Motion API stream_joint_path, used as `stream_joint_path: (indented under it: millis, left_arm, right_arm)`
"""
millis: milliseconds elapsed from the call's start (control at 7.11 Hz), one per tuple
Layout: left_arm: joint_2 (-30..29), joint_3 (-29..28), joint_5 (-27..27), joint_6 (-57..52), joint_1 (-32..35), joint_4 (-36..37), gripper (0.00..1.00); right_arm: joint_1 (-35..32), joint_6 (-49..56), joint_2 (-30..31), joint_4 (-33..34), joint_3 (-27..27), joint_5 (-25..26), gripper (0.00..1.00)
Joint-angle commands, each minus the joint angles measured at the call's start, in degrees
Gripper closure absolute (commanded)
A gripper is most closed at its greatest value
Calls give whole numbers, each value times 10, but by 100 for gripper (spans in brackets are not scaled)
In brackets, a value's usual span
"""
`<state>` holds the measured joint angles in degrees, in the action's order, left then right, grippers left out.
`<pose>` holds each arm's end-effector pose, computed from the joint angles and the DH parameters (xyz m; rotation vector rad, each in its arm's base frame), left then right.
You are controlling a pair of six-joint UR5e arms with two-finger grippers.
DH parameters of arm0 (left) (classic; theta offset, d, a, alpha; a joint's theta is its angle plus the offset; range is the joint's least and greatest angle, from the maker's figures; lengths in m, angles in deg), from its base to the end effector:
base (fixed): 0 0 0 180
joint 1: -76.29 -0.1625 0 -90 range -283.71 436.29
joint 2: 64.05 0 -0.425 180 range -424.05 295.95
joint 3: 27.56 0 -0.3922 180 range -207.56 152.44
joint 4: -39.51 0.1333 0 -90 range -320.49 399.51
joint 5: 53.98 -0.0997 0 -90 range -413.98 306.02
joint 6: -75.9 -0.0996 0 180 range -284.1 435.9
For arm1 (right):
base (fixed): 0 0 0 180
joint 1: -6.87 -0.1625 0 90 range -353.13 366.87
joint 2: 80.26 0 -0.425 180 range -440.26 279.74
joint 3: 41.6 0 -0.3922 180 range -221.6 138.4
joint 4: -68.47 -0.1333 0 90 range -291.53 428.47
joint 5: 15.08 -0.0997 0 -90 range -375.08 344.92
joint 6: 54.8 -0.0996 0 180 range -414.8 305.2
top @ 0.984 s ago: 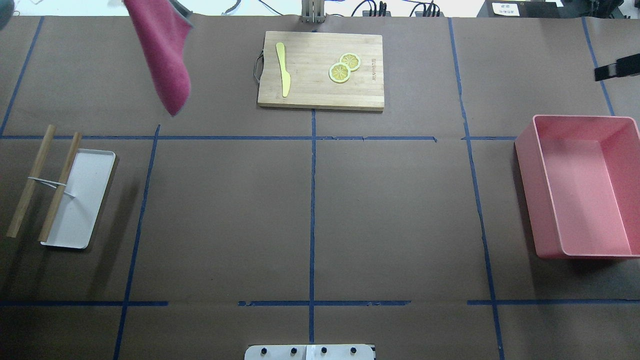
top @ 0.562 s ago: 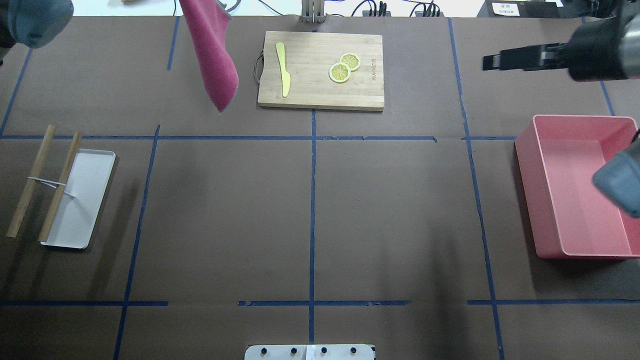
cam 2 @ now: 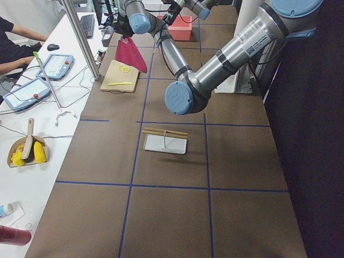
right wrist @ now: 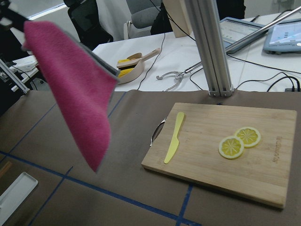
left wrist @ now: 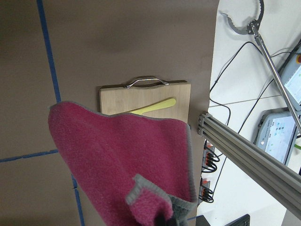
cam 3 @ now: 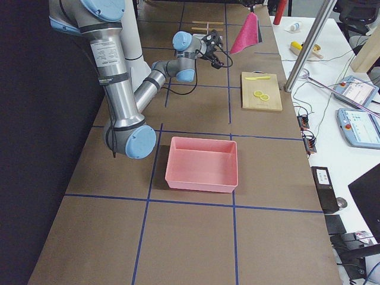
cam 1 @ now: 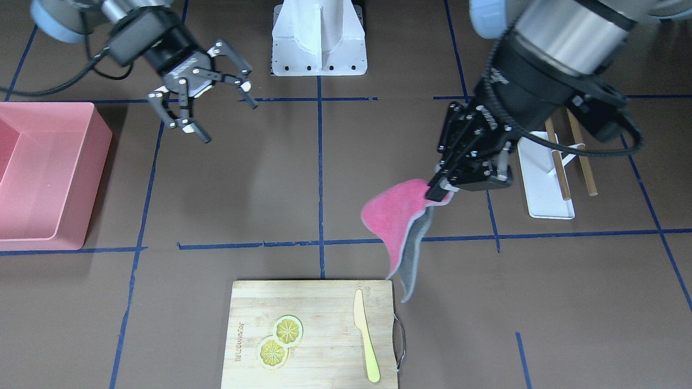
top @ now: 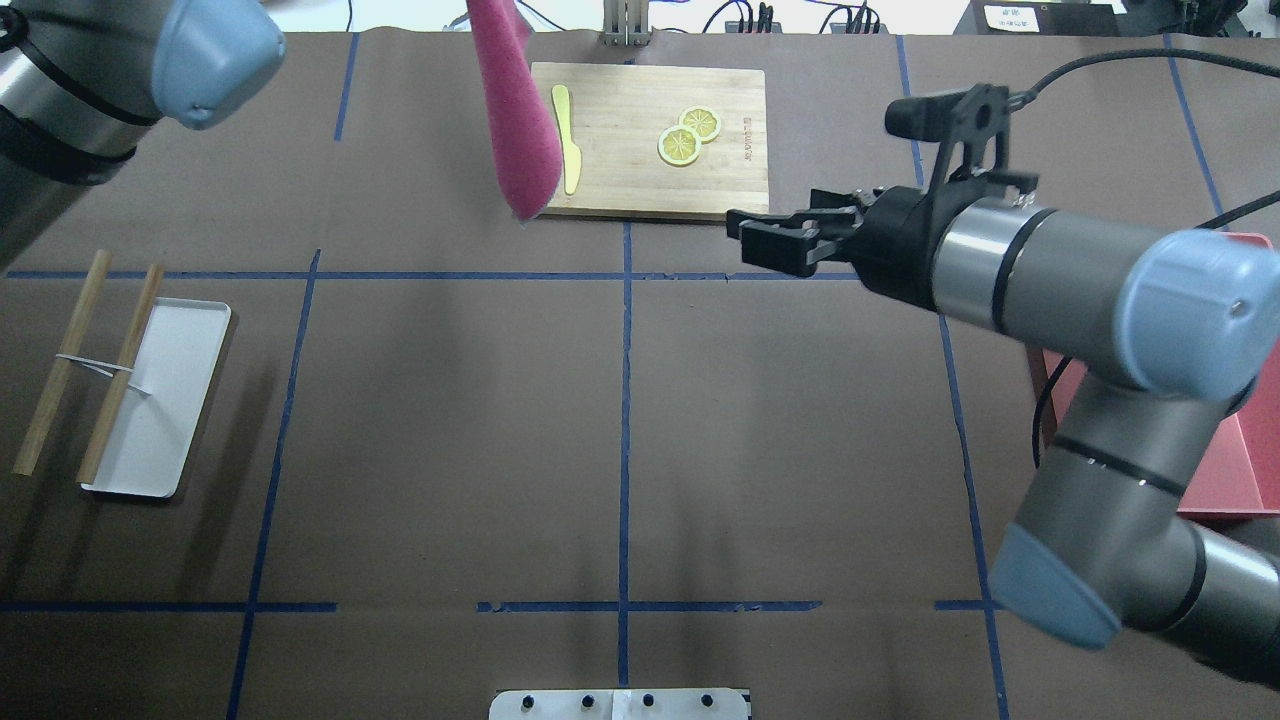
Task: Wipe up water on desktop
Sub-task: 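Carry the cloth toward the right gripper while the right gripper reaches to grasp it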
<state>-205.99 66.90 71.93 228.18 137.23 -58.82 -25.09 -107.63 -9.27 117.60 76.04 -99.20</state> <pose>0.2586 -0.6196 0.0421 -0.6365 1.2098 -1.5020 -0.3575 -0.3922 0.1838 0.9329 -1.2098 0.0059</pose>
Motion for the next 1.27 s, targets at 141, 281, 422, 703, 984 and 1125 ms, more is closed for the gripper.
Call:
stream_joint_path:
  millis: [141, 281, 422, 703, 984, 1125]
  left_arm:
    - [-41, 3, -52, 75, -47, 46, 100]
    - [-47, 4, -53, 86, -56, 46, 100]
    - [-48, 6, -51, 96, -60, 46, 100]
    - [-48, 30, -51, 97, -88, 71, 100]
    - [-41, 105, -50, 97, -115, 141, 100]
    - [-41, 136, -48, 109, -126, 162, 100]
  right_arm:
    - [140, 56, -100, 138, 0, 222, 1]
    - [141, 57, -99, 139, -2, 240, 1]
    - [142, 67, -99, 142, -4, 244, 1]
    - [141, 72, -96, 142, -11, 261, 1]
    - [139, 77, -96, 142, -13, 262, 1]
    - [139, 77, -96, 141, -12, 262, 1]
